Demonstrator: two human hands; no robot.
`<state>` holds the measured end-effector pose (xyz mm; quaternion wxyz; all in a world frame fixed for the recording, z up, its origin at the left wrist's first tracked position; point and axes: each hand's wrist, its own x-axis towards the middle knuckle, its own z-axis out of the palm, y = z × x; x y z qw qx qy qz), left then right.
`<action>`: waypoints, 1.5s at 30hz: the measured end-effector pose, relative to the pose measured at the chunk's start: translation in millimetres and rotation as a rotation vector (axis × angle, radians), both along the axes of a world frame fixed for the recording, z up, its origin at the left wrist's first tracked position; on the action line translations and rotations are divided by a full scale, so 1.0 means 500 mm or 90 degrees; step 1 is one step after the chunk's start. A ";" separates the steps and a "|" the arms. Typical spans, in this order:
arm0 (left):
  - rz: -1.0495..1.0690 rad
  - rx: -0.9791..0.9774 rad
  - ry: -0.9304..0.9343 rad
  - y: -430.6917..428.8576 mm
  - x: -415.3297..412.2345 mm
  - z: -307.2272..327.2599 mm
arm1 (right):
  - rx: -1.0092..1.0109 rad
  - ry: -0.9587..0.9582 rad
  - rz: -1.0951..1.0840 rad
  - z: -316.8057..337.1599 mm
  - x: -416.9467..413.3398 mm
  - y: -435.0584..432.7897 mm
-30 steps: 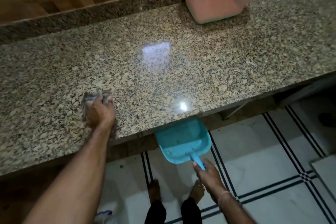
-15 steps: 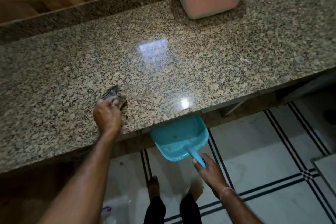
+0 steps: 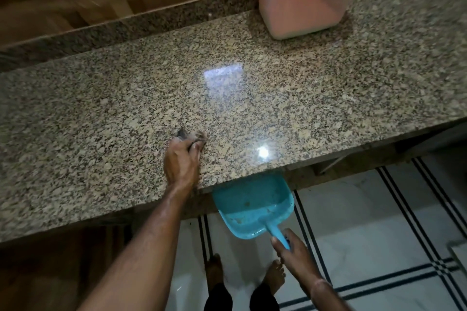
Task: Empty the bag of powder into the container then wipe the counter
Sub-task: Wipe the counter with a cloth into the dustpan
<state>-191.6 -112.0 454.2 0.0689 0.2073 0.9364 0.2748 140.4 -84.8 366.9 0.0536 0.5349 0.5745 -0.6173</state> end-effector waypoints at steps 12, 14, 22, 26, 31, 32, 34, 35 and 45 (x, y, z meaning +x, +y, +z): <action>0.133 -0.059 0.067 0.025 0.136 0.011 | -0.023 0.016 -0.015 -0.002 -0.002 0.020; -0.002 -0.093 0.070 0.100 0.206 0.006 | -0.024 0.012 -0.007 -0.001 0.003 0.019; 0.190 -0.032 0.030 -0.057 0.033 0.041 | 0.022 0.033 0.013 0.027 0.022 0.036; 0.201 -0.206 0.133 -0.162 -0.006 0.030 | 0.007 0.042 0.014 0.030 0.013 0.033; 0.082 -0.136 0.091 0.010 0.136 0.015 | -0.004 0.042 -0.002 0.034 0.011 0.025; 0.027 -0.135 0.088 0.053 0.170 0.014 | -0.005 0.043 -0.012 0.037 0.013 0.027; -0.108 -0.150 0.117 0.130 0.229 0.017 | -0.001 0.042 -0.032 0.041 0.020 0.034; -0.167 -0.154 0.099 0.162 0.248 0.019 | 0.000 0.043 -0.041 0.042 0.025 0.040; 0.234 -0.098 0.025 0.065 0.015 0.046 | 0.018 0.067 -0.153 0.037 0.110 0.093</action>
